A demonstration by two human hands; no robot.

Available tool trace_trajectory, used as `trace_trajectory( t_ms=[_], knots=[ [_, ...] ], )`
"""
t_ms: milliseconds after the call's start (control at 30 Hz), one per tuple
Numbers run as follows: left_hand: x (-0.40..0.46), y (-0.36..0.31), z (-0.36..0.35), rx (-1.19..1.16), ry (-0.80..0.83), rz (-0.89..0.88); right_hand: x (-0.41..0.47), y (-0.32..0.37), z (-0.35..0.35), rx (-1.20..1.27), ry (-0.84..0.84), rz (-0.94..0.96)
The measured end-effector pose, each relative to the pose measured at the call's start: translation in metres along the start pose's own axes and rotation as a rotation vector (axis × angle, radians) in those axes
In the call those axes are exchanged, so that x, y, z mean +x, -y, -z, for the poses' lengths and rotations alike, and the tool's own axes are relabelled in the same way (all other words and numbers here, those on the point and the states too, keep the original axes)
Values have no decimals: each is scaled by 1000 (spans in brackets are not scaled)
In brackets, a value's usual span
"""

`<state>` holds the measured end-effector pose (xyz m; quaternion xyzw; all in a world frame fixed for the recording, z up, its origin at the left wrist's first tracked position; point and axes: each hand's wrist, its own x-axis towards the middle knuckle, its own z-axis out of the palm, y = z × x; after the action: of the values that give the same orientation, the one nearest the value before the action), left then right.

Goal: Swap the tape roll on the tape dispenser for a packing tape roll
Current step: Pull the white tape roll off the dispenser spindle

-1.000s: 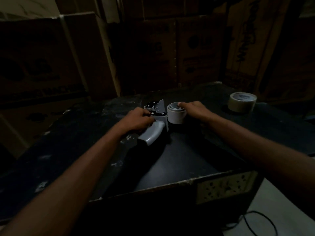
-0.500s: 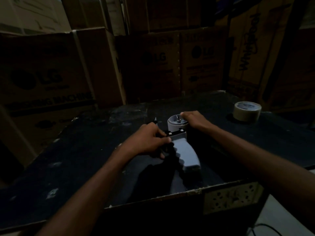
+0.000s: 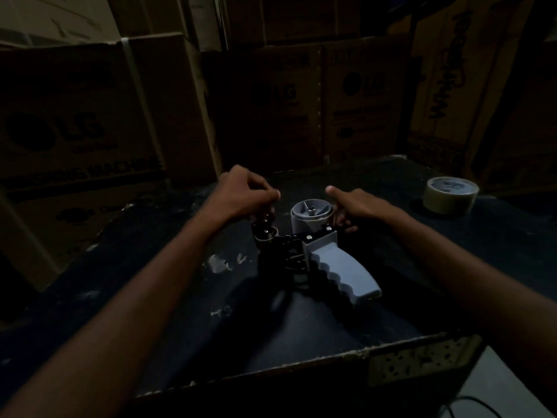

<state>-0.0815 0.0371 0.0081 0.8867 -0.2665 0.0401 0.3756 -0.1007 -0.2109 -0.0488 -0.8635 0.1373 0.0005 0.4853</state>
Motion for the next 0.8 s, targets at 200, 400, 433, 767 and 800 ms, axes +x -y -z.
trace_trajectory(
  t_ms=[200,400,433,767,800],
  knots=[
    [53,29,-29,-81,292,89,3,-1,8,204,77,-103],
    [67,21,-35,-41,499,257,2,-4,16,310,177,-105],
    [67,22,-35,-80,509,276,1,-4,16,324,187,-111],
    [65,39,-40,-722,615,472,1,17,13,375,191,-203],
    [65,39,-40,-721,594,481,0,19,13,364,196,-209]
  ],
)
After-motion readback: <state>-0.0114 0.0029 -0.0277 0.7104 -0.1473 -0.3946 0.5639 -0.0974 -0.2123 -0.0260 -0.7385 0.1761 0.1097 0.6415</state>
